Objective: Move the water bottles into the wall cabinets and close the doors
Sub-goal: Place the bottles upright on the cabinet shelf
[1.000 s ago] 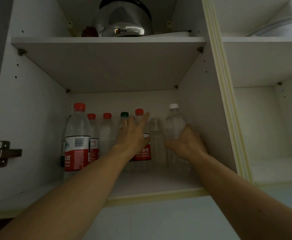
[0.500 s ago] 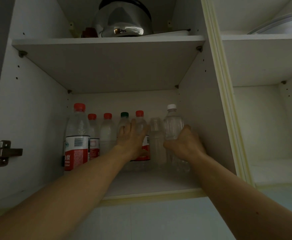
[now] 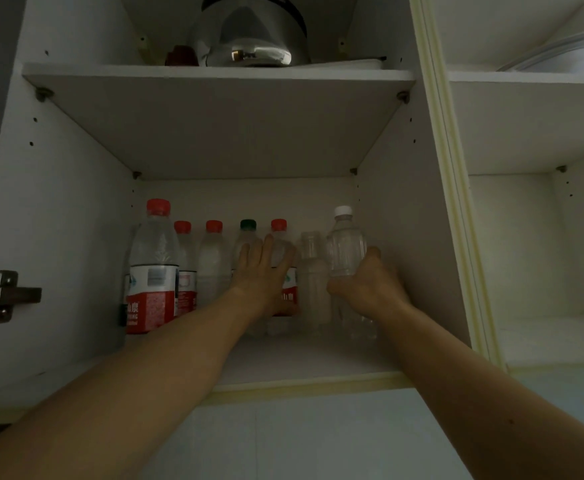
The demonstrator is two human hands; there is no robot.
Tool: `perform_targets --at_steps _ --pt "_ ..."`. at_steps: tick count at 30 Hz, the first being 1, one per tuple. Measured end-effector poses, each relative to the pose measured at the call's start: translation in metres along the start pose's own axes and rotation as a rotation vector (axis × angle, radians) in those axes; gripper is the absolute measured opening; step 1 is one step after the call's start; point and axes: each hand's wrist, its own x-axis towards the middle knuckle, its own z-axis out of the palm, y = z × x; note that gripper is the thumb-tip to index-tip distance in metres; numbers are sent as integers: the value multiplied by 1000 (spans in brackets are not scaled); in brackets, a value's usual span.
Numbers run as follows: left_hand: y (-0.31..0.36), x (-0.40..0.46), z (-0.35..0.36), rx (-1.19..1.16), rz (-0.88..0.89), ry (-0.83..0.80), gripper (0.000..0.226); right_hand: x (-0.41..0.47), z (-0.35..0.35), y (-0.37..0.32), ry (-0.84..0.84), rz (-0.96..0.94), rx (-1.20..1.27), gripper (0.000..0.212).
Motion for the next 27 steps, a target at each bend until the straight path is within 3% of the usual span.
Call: perform_targets --at_steps 4,7,10,17,27 --pt "-8 -9 -4 72 47 14 131 -2 2 -1 -63 -14 -61 107" --pt "-3 -8 -7 143 41 62 130 -7 -2 -3 -158 -24 -239 135" --pt "-6 -6 -5 121 46 41 131 -16 -10 -3 -180 -149 -490 150" --pt "-12 -4 0 16 81 41 130 -14 -17 -4 -165 -376 -1004 154" --pt "-13 -6 -1 -30 82 38 118 21 12 6 -65 -438 -1365 145"
